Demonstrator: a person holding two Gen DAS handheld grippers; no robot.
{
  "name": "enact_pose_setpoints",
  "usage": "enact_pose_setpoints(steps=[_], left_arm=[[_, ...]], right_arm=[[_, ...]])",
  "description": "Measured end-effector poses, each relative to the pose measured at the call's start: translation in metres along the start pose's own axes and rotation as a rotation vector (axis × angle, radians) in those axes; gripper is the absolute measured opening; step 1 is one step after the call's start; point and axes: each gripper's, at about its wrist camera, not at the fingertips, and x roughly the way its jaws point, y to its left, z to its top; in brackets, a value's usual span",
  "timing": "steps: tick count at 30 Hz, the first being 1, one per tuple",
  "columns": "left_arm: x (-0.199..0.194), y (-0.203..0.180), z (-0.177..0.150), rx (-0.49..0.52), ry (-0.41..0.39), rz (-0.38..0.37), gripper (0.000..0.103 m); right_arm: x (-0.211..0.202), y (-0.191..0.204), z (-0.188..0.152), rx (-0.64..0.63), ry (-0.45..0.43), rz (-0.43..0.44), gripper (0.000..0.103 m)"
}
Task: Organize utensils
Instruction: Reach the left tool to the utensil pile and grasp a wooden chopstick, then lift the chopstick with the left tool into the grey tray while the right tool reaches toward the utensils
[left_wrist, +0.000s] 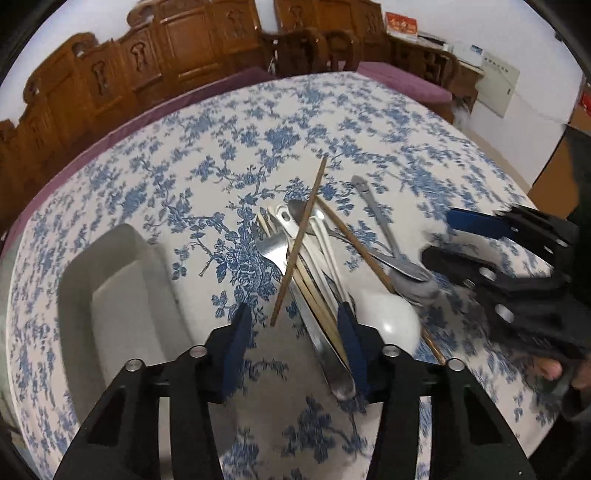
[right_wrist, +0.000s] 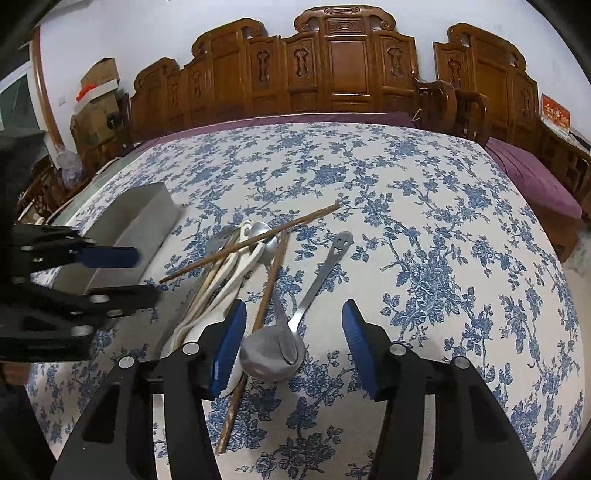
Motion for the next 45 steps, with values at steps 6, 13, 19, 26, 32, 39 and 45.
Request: enact_pose_setpoints(steps=[6,13,19,26,32,39,45], left_arm=[[0.029,0.01,0.012,-0.027,0.045,-0.002,0.028],[0.038,0.009,0.016,-0.019,0.058,-0.006,0.01],[0.022,0.004,0.008,-0.008,0.015,0.001,0.004],[-0.018,0.003,-0.014,-0.041,-0.066,-0.02,0.004],[-0.053,0.007,-0.039,-0.06,-0.13,-0.048,0.004],[-0.076,0.011,-0.063,-0.078,-0.202,-0.069,0.004],[-0.093,0.02,-0.074,-0.107,-0.258,-0.068,0.004]], right_arm=[[0.0,0.004,0.001,-0.003,0.002,0.012,0.056],[0.002,0.002,0.001,0.002,0.007,0.016,0.056],[0.002,0.003,0.001,-0.003,0.013,0.014,0.056],[-0.004,0.018,-0.004,-0.018,0.024,0.03,0.056],[-0.021,0.042,-0.011,-0.028,0.025,0.066,0.051],[-0.02,0.072,-0.022,-0.067,0.076,0.101,0.036],[-0.01,0.083,-0.03,-0.077,0.12,0.127,0.025]])
